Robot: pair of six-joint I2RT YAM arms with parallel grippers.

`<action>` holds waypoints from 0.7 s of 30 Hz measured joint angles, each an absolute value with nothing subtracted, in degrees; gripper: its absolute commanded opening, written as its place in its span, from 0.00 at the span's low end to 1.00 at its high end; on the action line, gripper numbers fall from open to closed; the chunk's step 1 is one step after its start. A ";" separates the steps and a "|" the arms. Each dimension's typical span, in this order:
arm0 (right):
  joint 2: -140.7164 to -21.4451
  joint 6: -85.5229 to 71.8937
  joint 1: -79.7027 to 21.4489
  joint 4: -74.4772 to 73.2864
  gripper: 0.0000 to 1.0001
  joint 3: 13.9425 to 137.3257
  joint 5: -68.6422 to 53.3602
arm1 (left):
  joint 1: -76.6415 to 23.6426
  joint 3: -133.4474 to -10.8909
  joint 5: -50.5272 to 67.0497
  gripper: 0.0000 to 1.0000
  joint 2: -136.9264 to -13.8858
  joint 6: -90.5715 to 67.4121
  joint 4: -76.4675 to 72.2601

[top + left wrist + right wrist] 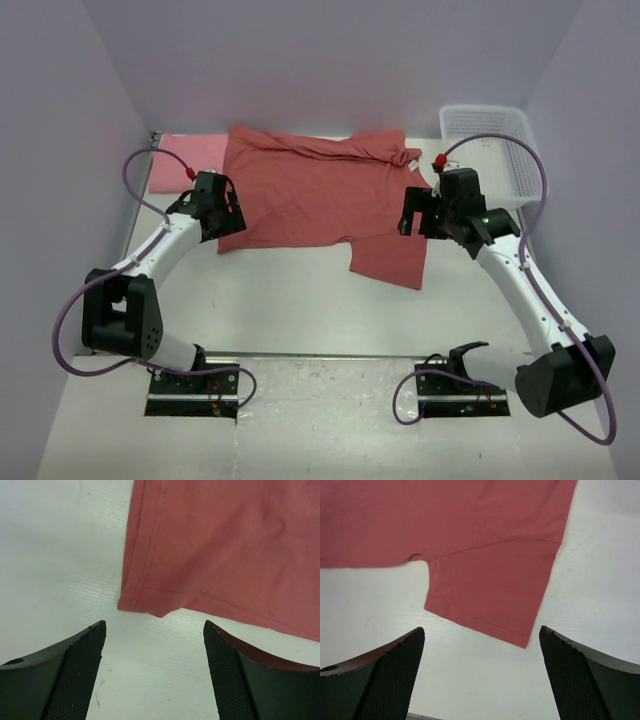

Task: Fold and stack the t-shirts
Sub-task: Flatten out the tshirt

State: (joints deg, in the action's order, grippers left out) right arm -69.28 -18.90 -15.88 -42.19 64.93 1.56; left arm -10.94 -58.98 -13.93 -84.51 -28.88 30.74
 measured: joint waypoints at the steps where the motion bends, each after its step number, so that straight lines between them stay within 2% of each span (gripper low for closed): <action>1: -68.49 -19.05 -15.97 -41.65 0.96 64.93 1.48 | -10.41 -58.98 -12.78 0.80 -84.68 -29.06 30.52; 11: -65.34 -19.53 -16.10 -39.16 0.96 64.66 0.51 | -8.51 -58.74 -7.75 0.80 -89.36 -30.46 30.41; 21: -64.84 -19.77 -16.12 -38.94 0.96 63.37 0.49 | -0.86 -55.22 -5.61 0.80 -89.36 -30.72 30.09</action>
State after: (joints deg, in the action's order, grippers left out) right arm -64.84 -19.77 -16.12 -38.94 63.37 0.49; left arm -0.86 -55.22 -5.61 -89.36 -30.72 30.09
